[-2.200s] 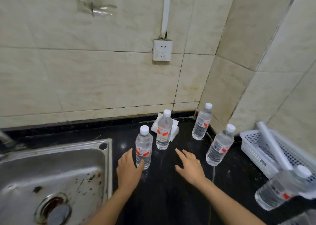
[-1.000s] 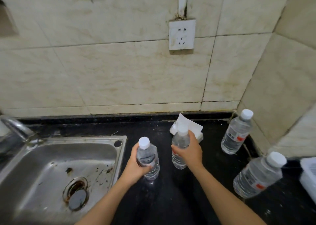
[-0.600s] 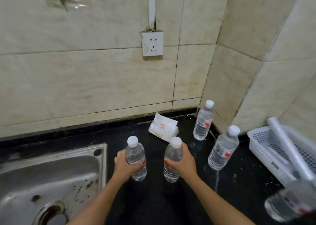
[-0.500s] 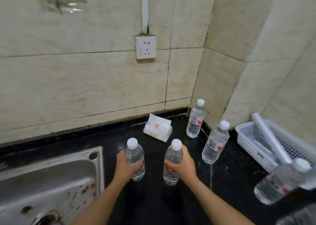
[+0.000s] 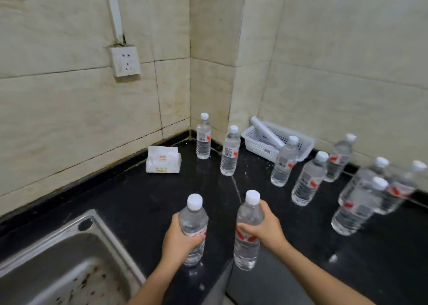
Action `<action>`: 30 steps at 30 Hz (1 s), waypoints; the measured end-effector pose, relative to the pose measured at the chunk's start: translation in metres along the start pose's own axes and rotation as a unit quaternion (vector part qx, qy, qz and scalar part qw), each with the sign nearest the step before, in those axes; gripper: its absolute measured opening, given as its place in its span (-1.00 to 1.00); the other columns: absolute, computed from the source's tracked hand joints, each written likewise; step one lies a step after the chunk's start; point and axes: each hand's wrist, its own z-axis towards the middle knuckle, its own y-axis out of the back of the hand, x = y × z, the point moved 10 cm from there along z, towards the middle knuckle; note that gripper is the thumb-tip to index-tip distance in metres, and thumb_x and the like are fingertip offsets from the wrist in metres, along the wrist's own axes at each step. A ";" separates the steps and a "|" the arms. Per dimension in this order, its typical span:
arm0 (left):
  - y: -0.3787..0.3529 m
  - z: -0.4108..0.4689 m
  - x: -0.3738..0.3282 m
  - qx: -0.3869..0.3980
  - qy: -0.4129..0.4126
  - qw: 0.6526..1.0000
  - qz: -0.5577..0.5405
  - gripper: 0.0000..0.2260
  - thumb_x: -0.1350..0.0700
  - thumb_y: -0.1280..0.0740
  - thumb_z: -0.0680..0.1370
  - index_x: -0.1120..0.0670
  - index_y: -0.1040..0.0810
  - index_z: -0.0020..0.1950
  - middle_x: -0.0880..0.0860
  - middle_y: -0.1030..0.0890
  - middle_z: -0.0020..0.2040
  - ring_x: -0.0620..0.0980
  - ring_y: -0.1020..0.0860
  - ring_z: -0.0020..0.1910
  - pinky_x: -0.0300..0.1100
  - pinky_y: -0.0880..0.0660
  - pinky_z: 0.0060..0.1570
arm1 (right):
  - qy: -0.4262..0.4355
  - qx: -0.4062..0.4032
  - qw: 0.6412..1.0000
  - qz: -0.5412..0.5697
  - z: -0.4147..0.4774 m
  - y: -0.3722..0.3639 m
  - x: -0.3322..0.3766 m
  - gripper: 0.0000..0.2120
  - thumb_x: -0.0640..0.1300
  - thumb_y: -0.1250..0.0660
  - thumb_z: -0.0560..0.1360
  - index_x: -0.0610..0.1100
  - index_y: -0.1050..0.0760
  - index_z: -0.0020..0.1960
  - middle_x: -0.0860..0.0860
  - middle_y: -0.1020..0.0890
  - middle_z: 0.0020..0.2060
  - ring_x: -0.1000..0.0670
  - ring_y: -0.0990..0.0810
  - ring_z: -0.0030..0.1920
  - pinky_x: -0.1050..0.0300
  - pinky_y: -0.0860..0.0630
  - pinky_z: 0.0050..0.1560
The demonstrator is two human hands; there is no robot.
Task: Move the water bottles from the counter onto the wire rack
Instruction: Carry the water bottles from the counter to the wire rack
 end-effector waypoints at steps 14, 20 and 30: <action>-0.301 -0.170 -0.096 0.375 -0.147 0.913 0.066 -0.38 -0.07 -0.48 0.00 -0.08 -0.43 0.03 -0.03 -0.63 -0.03 -0.01 -0.60 -0.02 -0.05 -0.52 0.04 | -0.114 -0.341 0.933 0.008 -0.273 0.290 -0.119 -0.38 -0.20 -0.56 0.20 0.04 -0.34 0.13 0.11 -0.57 -0.09 0.03 -0.56 -0.03 0.13 -0.49 0.05; -0.451 -0.312 -0.127 0.490 -0.188 0.850 0.054 -0.41 -0.05 -0.51 0.01 -0.11 -0.43 -0.01 -0.06 -0.63 -0.03 -0.03 -0.60 -0.03 -0.04 -0.53 0.03 | -0.133 -0.459 0.878 0.026 -0.431 0.401 -0.172 -0.40 -0.24 -0.56 0.20 0.16 -0.31 0.03 0.20 -0.50 -0.06 0.19 -0.51 -0.05 0.29 -0.43 -0.06; -0.618 -0.537 -0.146 0.645 -0.226 0.728 0.062 -0.36 -0.04 -0.53 0.02 0.03 -0.48 0.07 0.04 -0.66 0.00 -0.01 -0.63 -0.01 0.04 -0.57 0.03 | -0.135 -0.630 0.754 0.127 -0.651 0.519 -0.229 -0.48 -0.40 -0.51 0.21 0.05 -0.38 -0.05 0.04 -0.56 -0.09 0.09 -0.57 -0.13 0.34 -0.57 -0.19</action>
